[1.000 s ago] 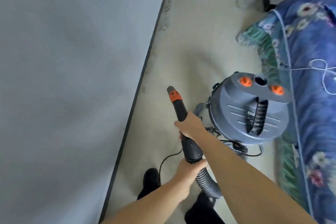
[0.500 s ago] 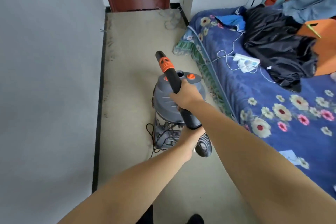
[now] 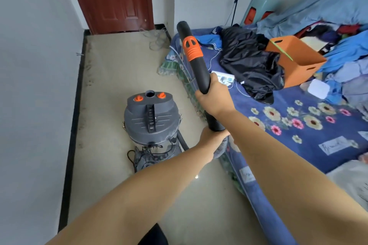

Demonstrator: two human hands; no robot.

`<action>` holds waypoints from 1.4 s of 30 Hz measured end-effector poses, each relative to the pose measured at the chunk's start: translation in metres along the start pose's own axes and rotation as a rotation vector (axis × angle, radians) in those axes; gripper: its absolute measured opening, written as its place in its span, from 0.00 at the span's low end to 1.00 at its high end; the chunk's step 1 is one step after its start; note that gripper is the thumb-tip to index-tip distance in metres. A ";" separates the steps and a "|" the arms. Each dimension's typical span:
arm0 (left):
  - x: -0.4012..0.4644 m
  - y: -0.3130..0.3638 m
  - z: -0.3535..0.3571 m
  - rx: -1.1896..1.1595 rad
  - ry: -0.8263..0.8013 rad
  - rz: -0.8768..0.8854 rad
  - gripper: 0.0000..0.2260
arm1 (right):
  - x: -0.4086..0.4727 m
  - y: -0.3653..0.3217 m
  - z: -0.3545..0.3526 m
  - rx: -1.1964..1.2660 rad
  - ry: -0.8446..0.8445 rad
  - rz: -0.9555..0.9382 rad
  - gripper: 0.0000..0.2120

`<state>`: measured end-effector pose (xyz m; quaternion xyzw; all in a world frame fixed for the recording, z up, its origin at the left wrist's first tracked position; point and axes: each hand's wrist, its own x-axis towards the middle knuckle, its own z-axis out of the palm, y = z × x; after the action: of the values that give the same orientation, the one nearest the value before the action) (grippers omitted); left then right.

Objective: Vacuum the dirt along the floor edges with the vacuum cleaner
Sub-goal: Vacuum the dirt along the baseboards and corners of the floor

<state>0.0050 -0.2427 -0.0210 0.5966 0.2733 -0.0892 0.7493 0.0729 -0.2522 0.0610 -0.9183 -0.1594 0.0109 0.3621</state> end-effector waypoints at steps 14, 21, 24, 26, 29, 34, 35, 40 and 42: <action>0.179 0.096 0.000 -0.156 0.057 -0.017 0.11 | 0.205 0.007 0.031 -0.114 -0.140 -0.147 0.14; 0.261 0.183 0.010 -0.247 0.100 -0.017 0.04 | 0.322 -0.013 0.025 -0.167 -0.175 -0.317 0.18; 0.299 0.208 0.006 -0.299 0.166 0.003 0.05 | 0.367 -0.017 0.038 -0.187 -0.221 -0.390 0.18; 0.326 0.221 0.006 -0.327 0.206 0.018 0.01 | 0.399 -0.014 0.047 -0.181 -0.260 -0.418 0.17; 0.368 0.245 0.007 -0.344 0.306 0.067 0.02 | 0.449 -0.008 0.058 -0.146 -0.286 -0.477 0.14; 0.425 0.289 0.004 -0.428 0.455 0.109 0.12 | 0.522 -0.019 0.071 -0.102 -0.345 -0.600 0.14; 0.434 0.298 0.000 -0.446 0.469 0.116 0.12 | 0.532 -0.025 0.075 -0.101 -0.368 -0.631 0.14; 0.480 0.327 -0.036 -0.495 0.560 0.157 0.10 | 0.577 -0.053 0.107 -0.082 -0.481 -0.715 0.13; 0.497 0.339 -0.054 -0.517 0.534 0.167 0.02 | 0.598 -0.065 0.122 -0.086 -0.520 -0.727 0.13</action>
<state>0.5595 -0.0041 0.0013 0.4103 0.4230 0.2028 0.7821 0.6050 0.0528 0.0711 -0.7837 -0.5577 0.1069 0.2517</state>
